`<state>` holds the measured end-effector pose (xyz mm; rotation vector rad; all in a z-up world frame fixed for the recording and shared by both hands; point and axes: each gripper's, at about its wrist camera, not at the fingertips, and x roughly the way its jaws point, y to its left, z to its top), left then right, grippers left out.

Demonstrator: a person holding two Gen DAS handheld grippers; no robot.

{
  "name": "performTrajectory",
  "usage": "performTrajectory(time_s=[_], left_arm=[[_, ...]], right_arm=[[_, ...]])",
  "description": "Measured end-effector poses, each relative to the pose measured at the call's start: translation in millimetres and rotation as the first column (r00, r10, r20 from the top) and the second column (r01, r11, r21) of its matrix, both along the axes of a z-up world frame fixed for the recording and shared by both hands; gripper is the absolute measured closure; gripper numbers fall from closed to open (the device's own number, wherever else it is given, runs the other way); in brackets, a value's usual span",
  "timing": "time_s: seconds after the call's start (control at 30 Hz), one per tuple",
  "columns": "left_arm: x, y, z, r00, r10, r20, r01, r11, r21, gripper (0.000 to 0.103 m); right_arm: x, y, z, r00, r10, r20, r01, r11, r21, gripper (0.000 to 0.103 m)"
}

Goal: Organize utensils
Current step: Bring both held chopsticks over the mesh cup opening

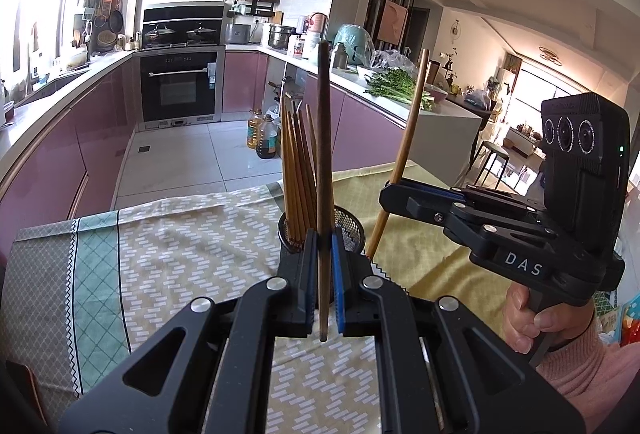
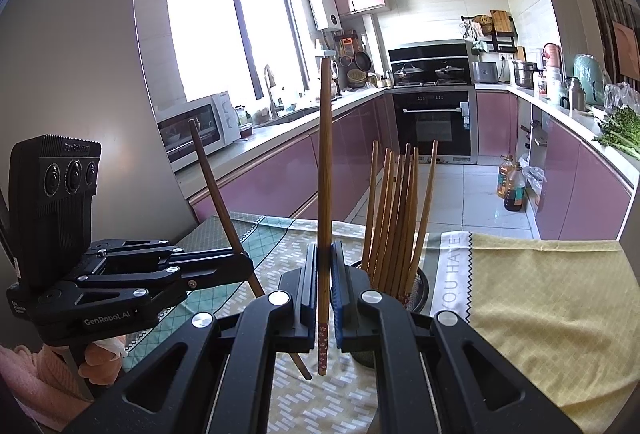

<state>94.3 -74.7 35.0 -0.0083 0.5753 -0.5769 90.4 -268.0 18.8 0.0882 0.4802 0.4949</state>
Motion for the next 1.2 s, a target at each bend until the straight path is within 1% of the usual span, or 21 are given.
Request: performTrajectory(time_s=[0.23, 0.53, 0.97, 1.2], left_arm=[[2.3, -1.1, 9.3, 1.000, -0.004, 0.021, 0.004, 1.000, -0.006, 0.095], [8.3, 2.0, 25.1, 0.999, -0.004, 0.038, 0.005, 0.999, -0.034, 0.095], [6.2, 0.6, 51.1, 0.993, 0.001, 0.118, 0.006, 0.998, -0.059, 0.095], [9.9, -7.3, 53.9, 0.991, 0.002, 0.132, 0.006, 0.998, -0.061, 0.095]], right_arm=[[6.4, -2.5, 6.1, 1.000, 0.001, 0.014, -0.001, 1.000, 0.007, 0.097], [11.4, -4.2, 13.8, 0.999, 0.000, 0.037, -0.001, 1.000, 0.009, 0.097], [17.0, -2.9, 33.8, 0.995, -0.008, 0.098, 0.010, 1.000, -0.018, 0.097], [26.3, -5.8, 33.3, 0.995, -0.027, 0.100, 0.029, 0.999, -0.021, 0.097]])
